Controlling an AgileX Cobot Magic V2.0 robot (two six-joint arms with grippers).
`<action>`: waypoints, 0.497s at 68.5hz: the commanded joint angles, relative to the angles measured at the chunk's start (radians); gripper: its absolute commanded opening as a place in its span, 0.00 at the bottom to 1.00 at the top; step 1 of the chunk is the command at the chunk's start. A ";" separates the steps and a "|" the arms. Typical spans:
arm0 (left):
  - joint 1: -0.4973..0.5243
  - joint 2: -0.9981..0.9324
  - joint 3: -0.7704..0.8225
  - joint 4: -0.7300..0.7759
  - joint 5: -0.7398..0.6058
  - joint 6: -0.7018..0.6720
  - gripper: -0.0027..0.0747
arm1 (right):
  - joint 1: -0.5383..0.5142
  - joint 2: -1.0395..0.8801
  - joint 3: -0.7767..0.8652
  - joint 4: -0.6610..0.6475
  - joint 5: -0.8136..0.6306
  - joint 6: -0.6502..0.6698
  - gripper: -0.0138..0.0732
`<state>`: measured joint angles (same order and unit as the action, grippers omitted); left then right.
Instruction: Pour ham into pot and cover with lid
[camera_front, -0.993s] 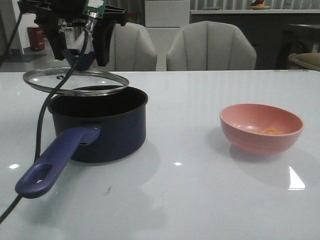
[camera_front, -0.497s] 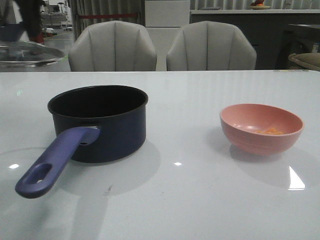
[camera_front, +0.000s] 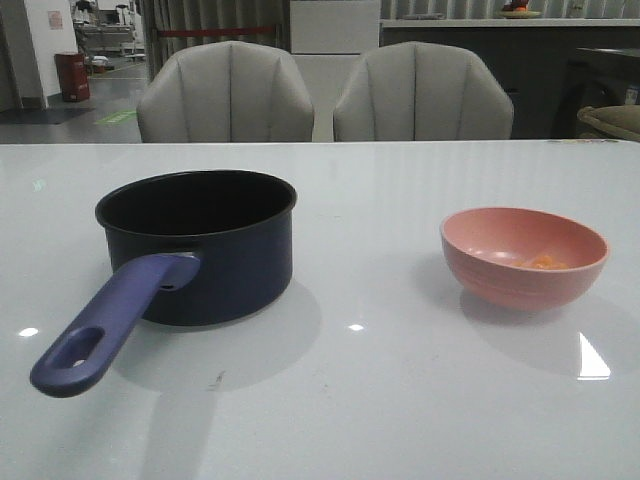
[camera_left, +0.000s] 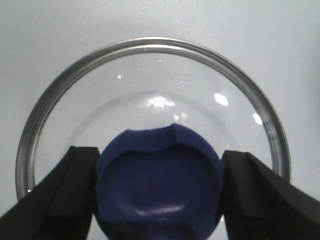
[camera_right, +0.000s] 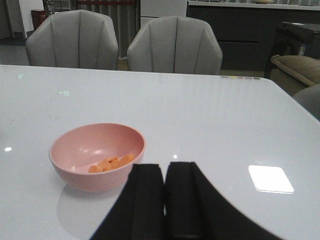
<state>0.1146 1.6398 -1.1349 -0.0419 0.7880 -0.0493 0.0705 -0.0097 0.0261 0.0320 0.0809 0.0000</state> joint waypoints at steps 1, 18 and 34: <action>-0.007 -0.031 0.025 -0.037 -0.143 0.006 0.36 | -0.004 -0.021 -0.004 -0.009 -0.088 0.000 0.33; -0.028 0.030 0.045 -0.040 -0.183 0.006 0.42 | -0.004 -0.021 -0.004 -0.009 -0.088 0.000 0.33; -0.031 0.075 0.045 -0.040 -0.181 0.006 0.69 | -0.004 -0.021 -0.004 -0.009 -0.088 0.000 0.33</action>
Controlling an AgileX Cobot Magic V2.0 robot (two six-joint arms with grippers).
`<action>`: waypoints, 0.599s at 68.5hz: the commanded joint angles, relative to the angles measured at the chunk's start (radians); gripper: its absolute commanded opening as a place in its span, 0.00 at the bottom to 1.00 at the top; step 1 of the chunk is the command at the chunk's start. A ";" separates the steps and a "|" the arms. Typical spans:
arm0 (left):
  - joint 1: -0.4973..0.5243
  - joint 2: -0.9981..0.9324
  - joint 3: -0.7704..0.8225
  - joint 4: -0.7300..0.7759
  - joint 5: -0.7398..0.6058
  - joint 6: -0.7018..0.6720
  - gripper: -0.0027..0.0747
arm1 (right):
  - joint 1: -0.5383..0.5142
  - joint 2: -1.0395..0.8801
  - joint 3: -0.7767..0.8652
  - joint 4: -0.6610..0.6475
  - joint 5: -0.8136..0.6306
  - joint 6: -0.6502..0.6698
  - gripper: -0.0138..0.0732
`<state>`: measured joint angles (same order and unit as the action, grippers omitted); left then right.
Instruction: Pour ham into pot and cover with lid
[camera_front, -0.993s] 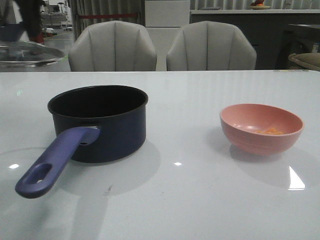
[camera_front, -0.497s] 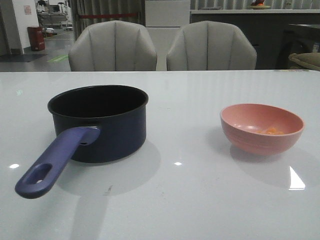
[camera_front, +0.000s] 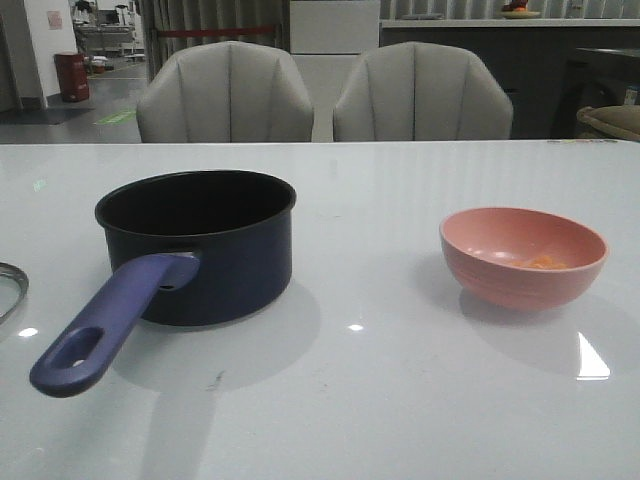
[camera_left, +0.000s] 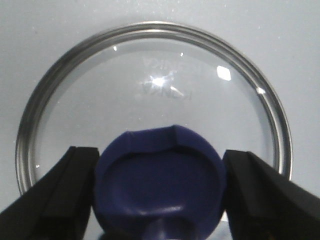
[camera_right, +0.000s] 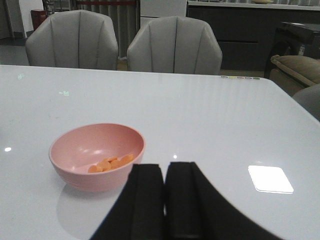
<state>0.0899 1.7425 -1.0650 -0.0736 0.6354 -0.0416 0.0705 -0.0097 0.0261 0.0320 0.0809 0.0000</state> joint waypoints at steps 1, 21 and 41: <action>-0.006 -0.028 -0.025 -0.008 -0.028 -0.002 0.71 | -0.004 -0.021 -0.004 -0.009 -0.088 0.000 0.33; -0.036 -0.072 -0.049 0.000 -0.002 0.056 0.79 | -0.005 -0.021 -0.004 -0.009 -0.088 0.000 0.33; -0.059 -0.293 0.019 0.000 -0.029 0.059 0.70 | -0.005 -0.021 -0.004 -0.009 -0.088 0.000 0.33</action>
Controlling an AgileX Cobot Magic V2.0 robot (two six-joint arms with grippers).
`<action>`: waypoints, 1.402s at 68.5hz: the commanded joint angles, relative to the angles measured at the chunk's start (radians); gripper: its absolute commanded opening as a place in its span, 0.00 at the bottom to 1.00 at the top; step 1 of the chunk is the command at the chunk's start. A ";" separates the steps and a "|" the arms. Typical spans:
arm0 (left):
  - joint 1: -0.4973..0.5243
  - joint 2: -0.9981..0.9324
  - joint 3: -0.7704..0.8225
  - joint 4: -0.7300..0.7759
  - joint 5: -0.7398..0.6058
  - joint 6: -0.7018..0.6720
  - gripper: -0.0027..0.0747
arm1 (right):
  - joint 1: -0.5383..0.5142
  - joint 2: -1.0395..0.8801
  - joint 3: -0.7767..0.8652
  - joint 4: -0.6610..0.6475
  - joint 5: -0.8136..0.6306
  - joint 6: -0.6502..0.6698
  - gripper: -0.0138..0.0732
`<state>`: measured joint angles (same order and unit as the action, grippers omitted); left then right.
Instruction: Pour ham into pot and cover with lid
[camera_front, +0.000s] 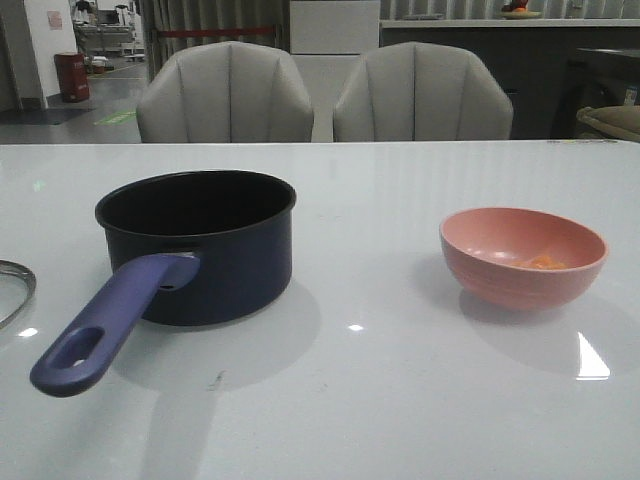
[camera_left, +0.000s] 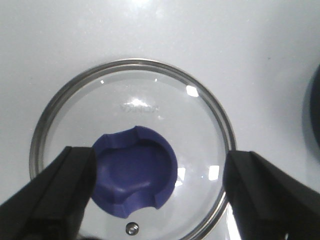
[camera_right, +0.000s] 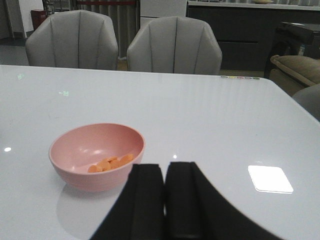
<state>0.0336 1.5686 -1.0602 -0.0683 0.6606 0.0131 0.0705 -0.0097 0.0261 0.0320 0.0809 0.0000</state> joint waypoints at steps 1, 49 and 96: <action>-0.003 -0.140 0.022 -0.005 -0.063 0.004 0.70 | -0.005 -0.021 -0.004 -0.009 -0.088 0.000 0.33; -0.124 -1.052 0.545 -0.053 -0.356 0.004 0.69 | -0.005 -0.020 -0.004 -0.009 -0.088 0.000 0.33; -0.331 -1.444 0.687 -0.054 -0.292 0.004 0.69 | -0.006 -0.020 -0.005 -0.009 -0.169 0.000 0.33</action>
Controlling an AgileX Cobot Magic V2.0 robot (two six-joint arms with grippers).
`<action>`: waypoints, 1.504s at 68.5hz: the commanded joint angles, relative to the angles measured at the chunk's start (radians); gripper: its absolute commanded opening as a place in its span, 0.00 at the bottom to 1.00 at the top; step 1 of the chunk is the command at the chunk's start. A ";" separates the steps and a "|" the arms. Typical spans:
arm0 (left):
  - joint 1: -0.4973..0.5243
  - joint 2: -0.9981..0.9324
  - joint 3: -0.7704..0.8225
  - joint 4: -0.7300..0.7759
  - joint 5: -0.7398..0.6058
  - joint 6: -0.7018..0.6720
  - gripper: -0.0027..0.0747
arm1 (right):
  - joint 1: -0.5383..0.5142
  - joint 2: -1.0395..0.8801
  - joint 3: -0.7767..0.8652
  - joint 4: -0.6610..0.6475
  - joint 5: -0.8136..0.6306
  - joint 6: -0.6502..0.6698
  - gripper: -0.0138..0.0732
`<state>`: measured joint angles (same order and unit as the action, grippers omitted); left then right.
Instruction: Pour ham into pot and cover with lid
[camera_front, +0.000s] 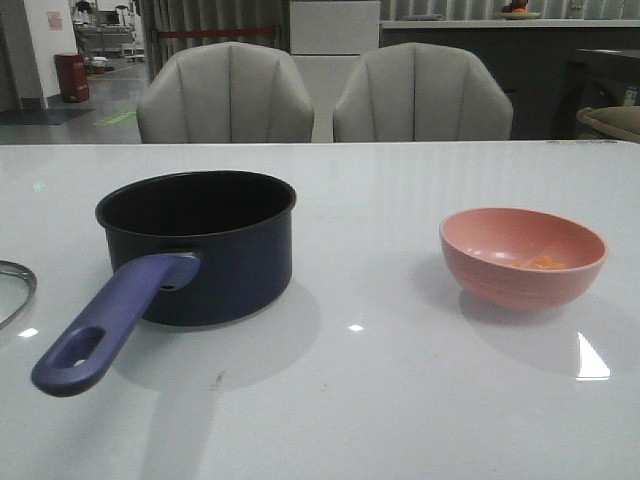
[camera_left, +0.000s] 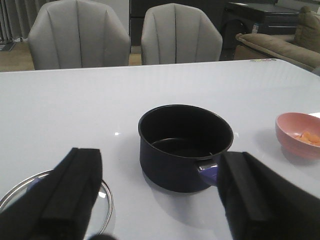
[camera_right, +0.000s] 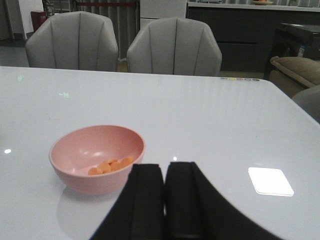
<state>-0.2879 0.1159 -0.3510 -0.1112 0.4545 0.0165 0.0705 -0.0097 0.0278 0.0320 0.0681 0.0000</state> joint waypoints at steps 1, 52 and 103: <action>-0.010 0.009 -0.022 -0.012 -0.086 0.001 0.69 | -0.006 -0.020 -0.007 -0.007 -0.171 0.000 0.33; -0.010 0.009 -0.022 -0.008 -0.088 0.001 0.69 | -0.005 0.428 -0.353 0.092 0.132 -0.013 0.35; -0.010 0.009 -0.022 -0.008 -0.080 0.001 0.69 | -0.005 1.450 -0.945 0.233 0.340 -0.022 0.75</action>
<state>-0.2879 0.1159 -0.3451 -0.1112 0.4482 0.0165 0.0705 1.3639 -0.8066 0.2599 0.4061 0.0000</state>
